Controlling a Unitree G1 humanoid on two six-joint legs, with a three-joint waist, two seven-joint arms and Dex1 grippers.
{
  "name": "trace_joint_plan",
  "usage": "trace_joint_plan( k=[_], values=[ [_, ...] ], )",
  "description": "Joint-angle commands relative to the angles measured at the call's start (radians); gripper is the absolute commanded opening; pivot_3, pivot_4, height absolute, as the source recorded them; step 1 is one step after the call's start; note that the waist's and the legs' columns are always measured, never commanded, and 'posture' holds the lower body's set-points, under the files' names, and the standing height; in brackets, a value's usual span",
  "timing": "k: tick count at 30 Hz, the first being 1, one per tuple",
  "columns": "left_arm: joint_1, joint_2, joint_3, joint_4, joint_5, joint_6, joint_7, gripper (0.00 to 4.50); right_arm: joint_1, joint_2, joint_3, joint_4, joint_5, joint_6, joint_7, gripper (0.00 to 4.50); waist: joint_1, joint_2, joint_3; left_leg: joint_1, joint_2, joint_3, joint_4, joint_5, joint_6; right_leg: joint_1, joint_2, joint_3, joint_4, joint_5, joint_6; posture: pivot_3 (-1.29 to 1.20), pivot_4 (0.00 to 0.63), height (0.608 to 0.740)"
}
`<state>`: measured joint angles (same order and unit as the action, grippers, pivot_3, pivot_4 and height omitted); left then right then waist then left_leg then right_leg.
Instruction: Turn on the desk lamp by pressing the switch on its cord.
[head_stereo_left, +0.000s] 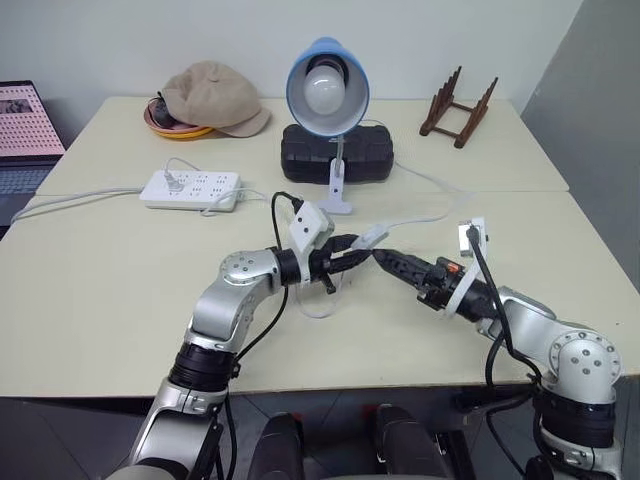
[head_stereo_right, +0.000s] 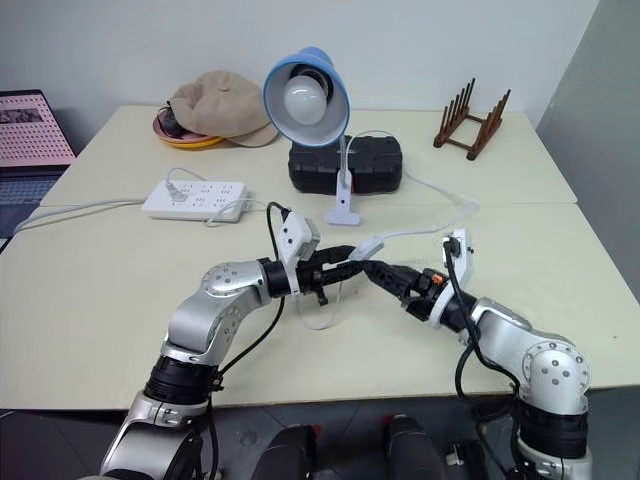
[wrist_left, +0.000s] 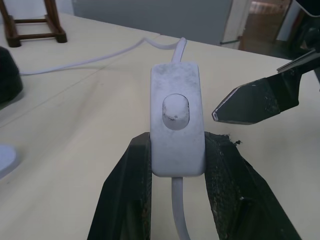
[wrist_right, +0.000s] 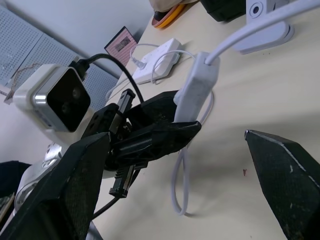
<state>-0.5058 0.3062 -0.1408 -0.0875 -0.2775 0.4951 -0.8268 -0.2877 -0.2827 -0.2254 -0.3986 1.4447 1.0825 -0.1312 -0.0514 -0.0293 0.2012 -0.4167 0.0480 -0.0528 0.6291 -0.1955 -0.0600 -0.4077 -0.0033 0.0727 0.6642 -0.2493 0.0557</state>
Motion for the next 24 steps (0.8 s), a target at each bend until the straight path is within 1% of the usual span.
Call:
trace_joint_plan(
  k=[1, 7, 15, 18, 21, 23, 24],
  values=[
    [0.013, -0.012, -0.006, -0.077, -0.027, 0.005, 0.02, 1.1, -0.052, 0.018, 0.02, 0.029, 0.064, -0.044, -0.079, 4.5, -0.001, 0.0, 0.0, 0.0, 0.0, 0.0, 0.0, 0.0, 0.0, 0.0, 0.0, 0.0, 0.0, 0.0, 0.0, 0.0, 0.15, 0.74],
    [0.024, -0.003, -0.016, -0.099, -0.042, 0.012, 0.013, 1.1, -0.079, 0.021, 0.059, 0.049, 0.073, -0.061, -0.108, 4.5, -0.001, 0.0, 0.0, -0.001, 0.0, 0.0, -0.002, 0.0, 0.0, -0.001, 0.0, 0.0, -0.001, 0.0, 0.0, 0.0, 0.15, 0.74],
    [0.033, 0.002, -0.023, -0.117, -0.049, 0.018, 0.013, 1.1, -0.101, 0.014, 0.08, 0.071, 0.065, -0.08, -0.114, 4.5, -0.002, 0.0, 0.0, -0.001, 0.0, 0.0, -0.001, 0.0, 0.0, -0.001, 0.0, 0.0, -0.001, 0.0, 0.0, 0.0, 0.15, 0.74],
    [0.033, 0.004, -0.025, -0.122, -0.053, 0.02, 0.012, 1.1, -0.102, 0.01, 0.084, 0.074, 0.066, -0.086, -0.113, 3.98, -0.002, 0.0, 0.0, -0.001, 0.0, 0.0, -0.001, 0.0, 0.0, -0.001, 0.0, 0.0, -0.001, 0.0, 0.0, 0.0, 0.15, 0.74],
    [0.032, 0.007, -0.026, -0.123, -0.055, 0.021, 0.01, 1.1, -0.1, 0.006, 0.088, 0.073, 0.065, -0.09, -0.111, 3.12, -0.002, 0.0, 0.0, -0.001, 0.0, 0.0, -0.002, 0.0, 0.0, -0.001, 0.0, 0.0, -0.002, 0.0, 0.0, 0.0, 0.15, 0.74],
    [0.03, 0.008, -0.027, -0.122, -0.055, 0.021, 0.009, 1.1, -0.098, 0.003, 0.093, 0.07, 0.062, -0.088, -0.108, 2.69, -0.002, 0.0, 0.0, -0.001, 0.0, 0.0, -0.002, 0.0, 0.0, -0.001, 0.0, 0.0, -0.002, 0.0, 0.0, 0.0, 0.15, 0.74],
    [0.029, 0.008, -0.027, -0.122, -0.055, 0.021, 0.009, 1.1, -0.097, 0.002, 0.094, 0.069, 0.061, -0.088, -0.106, 2.39, -0.002, 0.0, 0.0, -0.001, 0.0, 0.0, -0.002, 0.0, 0.0, -0.001, 0.0, 0.0, -0.002, 0.0, 0.0, 0.0, 0.15, 0.74]
  ],
)
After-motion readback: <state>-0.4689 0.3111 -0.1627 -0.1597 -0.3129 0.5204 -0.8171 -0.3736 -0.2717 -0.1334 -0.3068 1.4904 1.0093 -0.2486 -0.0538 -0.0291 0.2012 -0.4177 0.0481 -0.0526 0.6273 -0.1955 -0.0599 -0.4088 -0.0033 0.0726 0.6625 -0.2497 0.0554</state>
